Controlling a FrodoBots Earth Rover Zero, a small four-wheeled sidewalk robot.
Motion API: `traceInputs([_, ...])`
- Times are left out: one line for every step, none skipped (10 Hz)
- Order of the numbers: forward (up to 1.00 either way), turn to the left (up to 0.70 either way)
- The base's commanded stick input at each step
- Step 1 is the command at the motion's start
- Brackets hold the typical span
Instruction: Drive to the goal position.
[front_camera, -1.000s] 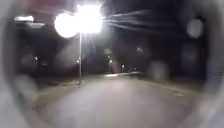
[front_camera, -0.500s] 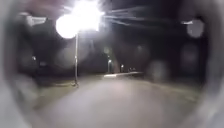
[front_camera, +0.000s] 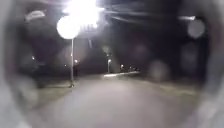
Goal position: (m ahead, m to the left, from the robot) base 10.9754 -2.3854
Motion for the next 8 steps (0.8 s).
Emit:
traceInputs([1.0,0.06])
traceInputs([1.0,0.07])
traceInputs([1.0,0.08])
traceInputs([1.0,0.12])
traceInputs([1.0,0.13])
traceInputs([1.0,0.13])
traceInputs([1.0,0.13])
traceInputs([1.0,0.13])
